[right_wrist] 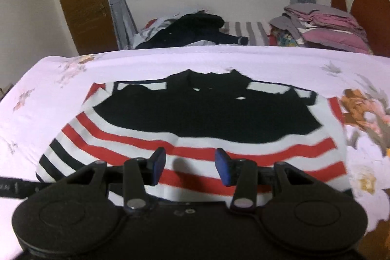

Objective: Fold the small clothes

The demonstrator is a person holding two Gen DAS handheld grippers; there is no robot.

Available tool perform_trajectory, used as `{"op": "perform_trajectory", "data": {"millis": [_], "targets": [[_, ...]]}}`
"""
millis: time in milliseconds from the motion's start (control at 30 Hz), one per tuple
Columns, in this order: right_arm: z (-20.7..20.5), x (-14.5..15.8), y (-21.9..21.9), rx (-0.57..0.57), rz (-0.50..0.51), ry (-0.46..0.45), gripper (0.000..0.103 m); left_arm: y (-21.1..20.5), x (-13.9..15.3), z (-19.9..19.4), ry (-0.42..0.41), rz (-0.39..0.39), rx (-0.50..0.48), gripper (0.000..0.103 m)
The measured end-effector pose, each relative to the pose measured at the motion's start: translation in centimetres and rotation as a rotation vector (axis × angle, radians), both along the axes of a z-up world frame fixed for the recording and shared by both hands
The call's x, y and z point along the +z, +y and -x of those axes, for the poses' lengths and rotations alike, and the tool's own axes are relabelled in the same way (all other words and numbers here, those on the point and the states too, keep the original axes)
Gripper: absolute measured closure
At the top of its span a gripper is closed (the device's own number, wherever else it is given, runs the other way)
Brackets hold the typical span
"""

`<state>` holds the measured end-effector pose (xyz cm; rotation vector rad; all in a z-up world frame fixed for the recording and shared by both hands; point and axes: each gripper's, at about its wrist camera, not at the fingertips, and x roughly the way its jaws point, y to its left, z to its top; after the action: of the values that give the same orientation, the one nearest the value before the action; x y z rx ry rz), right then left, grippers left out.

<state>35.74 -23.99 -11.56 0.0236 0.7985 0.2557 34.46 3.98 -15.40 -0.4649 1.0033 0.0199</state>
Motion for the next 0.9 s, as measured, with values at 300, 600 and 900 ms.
{"op": "perform_trajectory", "data": {"millis": [300, 600, 900], "targets": [[-1.6, -0.2, 0.6, -0.061, 0.011, -0.002, 0.058, 1.7, -3.3, -0.5, -0.039, 0.226, 0.104, 0.002], [-1.7, -2.3, 1.2, -0.096, 0.057, 0.068, 0.056, 2.1, -4.5, -4.4, -0.108, 0.337, 0.141, 0.002], [-1.3, -2.7, 2.3, -0.100, 0.124, 0.057, 0.054, 2.6, -5.6, -5.4, -0.153, 0.368, 0.185, 0.060]]}}
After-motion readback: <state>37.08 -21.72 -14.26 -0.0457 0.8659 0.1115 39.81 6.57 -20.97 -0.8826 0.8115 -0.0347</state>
